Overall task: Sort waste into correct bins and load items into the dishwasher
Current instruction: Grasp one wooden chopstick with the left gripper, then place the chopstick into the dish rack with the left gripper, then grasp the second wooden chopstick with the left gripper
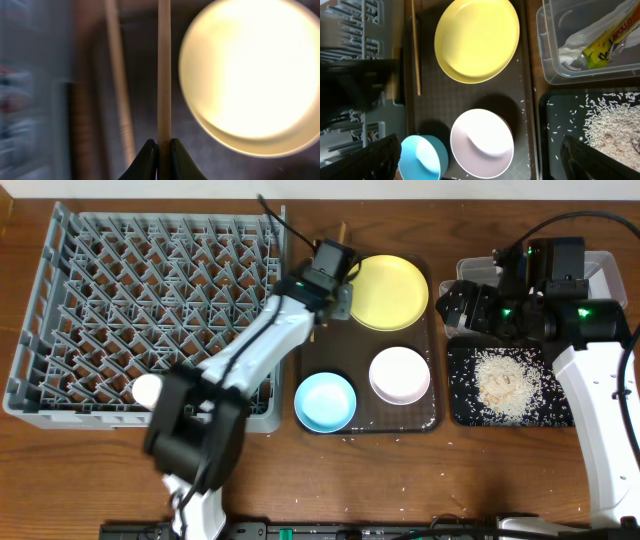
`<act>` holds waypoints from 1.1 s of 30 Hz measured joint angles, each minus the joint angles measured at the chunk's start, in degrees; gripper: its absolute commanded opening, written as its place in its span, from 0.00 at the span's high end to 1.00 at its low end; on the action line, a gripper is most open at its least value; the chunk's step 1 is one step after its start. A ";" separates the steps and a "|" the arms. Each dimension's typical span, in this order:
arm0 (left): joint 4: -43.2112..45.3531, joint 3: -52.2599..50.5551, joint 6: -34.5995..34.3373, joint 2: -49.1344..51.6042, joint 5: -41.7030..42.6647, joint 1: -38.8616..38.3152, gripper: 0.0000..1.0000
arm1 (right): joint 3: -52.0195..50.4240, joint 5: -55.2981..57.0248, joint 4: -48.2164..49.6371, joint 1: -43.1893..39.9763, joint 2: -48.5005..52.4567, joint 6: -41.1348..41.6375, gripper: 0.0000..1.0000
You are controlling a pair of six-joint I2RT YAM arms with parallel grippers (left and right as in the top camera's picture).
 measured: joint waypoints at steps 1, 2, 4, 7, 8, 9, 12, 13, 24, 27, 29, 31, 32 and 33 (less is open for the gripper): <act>-1.62 0.02 -0.04 -2.64 -1.07 0.66 0.90 | 0.00 0.00 0.02 0.00 0.00 0.00 0.01; -2.47 0.02 -0.13 -4.20 -1.70 1.16 0.90 | 0.00 0.00 -0.04 0.00 0.00 0.00 0.01; -7.56 0.26 -0.20 -8.13 -3.43 3.19 0.90 | 0.00 0.00 -0.42 0.00 0.00 0.00 0.01; -13.60 0.55 -0.94 -9.86 -4.55 6.67 0.90 | 0.00 0.00 -0.72 0.00 0.00 0.00 0.01; -14.69 0.55 -1.16 -9.81 -4.70 8.02 0.90 | 0.00 0.00 -0.76 0.00 0.02 0.00 0.01; -14.99 0.48 -1.36 -9.44 -4.68 9.25 0.90 | 0.00 0.00 -0.76 0.00 0.00 0.00 0.01; -14.99 0.22 -1.77 -8.20 -4.02 11.45 0.90 | 0.00 0.00 -0.79 0.00 0.00 0.00 0.01; -14.99 0.15 -1.90 -7.61 -3.63 11.76 0.89 | 0.00 0.00 -0.76 0.00 0.00 0.00 0.01; -16.85 -0.66 -1.53 0.20 -0.13 12.35 0.51 | 0.00 0.00 -1.70 0.00 0.00 0.00 0.01; -17.33 -0.61 -1.03 -3.82 0.50 12.24 0.50 | 0.00 0.00 -1.86 0.00 0.00 0.00 0.01; -17.40 -0.61 -1.09 -7.56 1.03 11.58 0.50 | 0.00 0.02 -1.86 0.00 0.00 0.00 0.01; -17.33 -0.61 -1.09 -10.60 1.99 10.88 0.51 | 0.00 0.02 -1.86 0.00 0.00 0.00 0.01; -17.11 -0.61 -1.18 -12.39 2.40 10.29 0.55 | 0.00 0.02 -1.88 0.00 0.00 0.00 0.01; -16.83 -0.61 -1.22 -13.73 2.80 9.57 0.60 | 0.00 0.02 -1.86 0.00 0.00 0.00 0.01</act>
